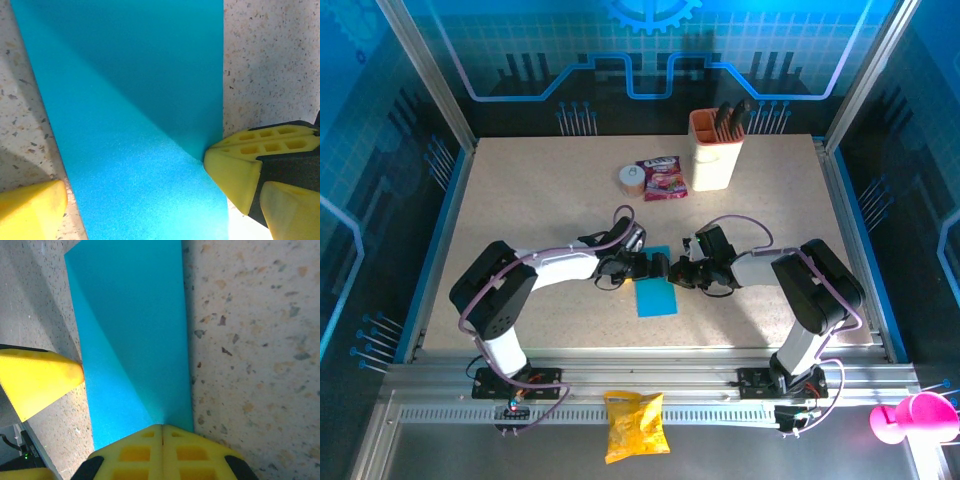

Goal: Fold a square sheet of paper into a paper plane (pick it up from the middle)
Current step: Third fold the triangle at the center of the table.

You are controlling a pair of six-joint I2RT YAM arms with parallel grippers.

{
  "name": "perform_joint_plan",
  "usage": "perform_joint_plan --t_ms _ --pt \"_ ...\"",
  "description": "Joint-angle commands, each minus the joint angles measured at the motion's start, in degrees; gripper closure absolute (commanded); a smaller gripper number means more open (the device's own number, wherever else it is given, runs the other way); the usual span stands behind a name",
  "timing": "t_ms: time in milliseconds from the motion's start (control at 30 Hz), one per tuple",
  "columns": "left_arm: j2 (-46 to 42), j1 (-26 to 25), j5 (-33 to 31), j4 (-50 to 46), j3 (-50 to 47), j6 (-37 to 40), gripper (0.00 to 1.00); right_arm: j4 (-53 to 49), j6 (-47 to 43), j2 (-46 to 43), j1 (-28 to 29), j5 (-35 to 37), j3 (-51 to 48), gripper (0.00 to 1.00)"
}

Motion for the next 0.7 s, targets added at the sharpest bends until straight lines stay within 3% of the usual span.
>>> perform_joint_plan --t_ms 0,667 --pt "1.3 -1.1 0.9 2.0 1.8 -0.3 0.0 -3.9 0.3 3.3 -0.2 3.0 -2.5 1.0" --pt "-2.9 -1.1 2.7 8.9 -2.8 -1.7 0.0 -3.8 0.0 3.4 -0.5 2.7 -2.7 1.0"
